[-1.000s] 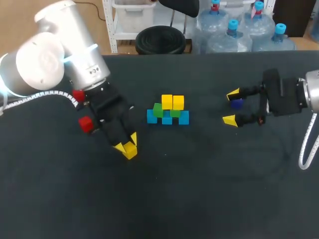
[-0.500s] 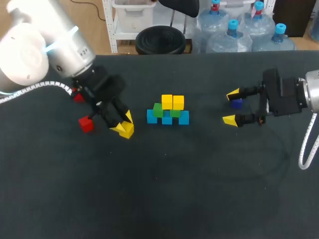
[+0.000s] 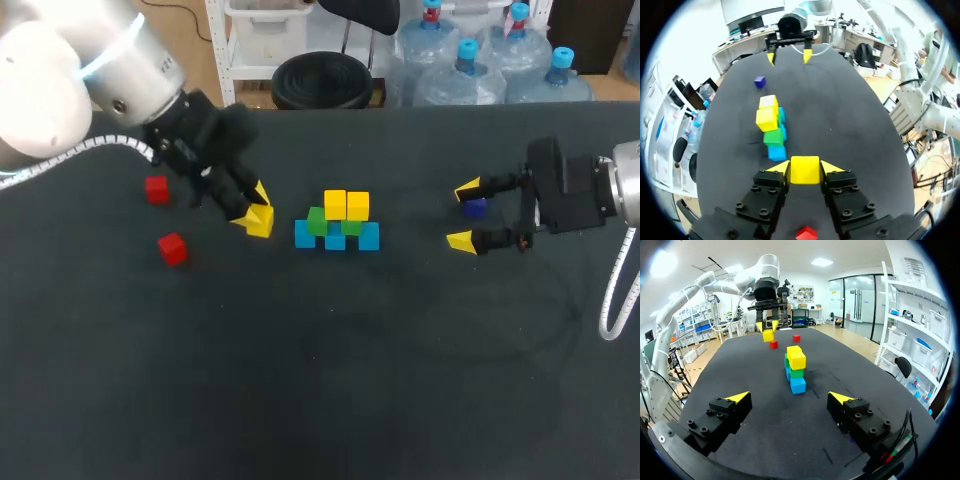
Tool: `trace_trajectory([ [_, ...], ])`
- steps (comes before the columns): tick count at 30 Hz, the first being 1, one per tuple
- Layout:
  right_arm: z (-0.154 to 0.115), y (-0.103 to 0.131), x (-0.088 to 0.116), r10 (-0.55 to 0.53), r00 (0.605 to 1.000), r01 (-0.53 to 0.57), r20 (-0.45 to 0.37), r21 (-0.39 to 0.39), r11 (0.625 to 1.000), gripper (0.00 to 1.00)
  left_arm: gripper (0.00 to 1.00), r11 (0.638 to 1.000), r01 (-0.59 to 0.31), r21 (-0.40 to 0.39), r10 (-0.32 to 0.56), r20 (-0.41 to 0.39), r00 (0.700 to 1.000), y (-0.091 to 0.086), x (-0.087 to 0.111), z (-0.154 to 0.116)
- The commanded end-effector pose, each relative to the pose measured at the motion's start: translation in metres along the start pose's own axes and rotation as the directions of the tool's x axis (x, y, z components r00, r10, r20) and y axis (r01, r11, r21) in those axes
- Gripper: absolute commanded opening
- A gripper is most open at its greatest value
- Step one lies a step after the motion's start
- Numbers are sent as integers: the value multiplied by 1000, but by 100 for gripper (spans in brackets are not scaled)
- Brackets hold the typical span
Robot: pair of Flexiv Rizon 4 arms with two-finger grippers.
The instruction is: Place the blue cubes, place green cubes on the blue cubes, place the yellow cubes on the green cubes, then place the red cubes on the yellow cubes, and place purple cube on the red cubes.
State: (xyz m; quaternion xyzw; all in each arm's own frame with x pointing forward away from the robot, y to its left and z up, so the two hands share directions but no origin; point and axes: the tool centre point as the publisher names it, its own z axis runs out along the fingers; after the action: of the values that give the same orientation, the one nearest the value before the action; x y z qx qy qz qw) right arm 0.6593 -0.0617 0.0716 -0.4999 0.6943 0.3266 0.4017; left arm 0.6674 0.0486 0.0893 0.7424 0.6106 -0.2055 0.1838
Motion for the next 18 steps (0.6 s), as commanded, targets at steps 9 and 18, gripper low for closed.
trace_trajectory([
  [9, 1, 0, 0, -1, 1000, 1, 2, 0, 1000, 100, 0, 997, 28, -75, -25, 51, 998, 19, 4, 6],
  [18, 1, 0, 0, -1, 1000, 1, 2, 0, 1000, 100, 0, 997, 6, -71, -1, 71, 997, 30, -6, 13],
])
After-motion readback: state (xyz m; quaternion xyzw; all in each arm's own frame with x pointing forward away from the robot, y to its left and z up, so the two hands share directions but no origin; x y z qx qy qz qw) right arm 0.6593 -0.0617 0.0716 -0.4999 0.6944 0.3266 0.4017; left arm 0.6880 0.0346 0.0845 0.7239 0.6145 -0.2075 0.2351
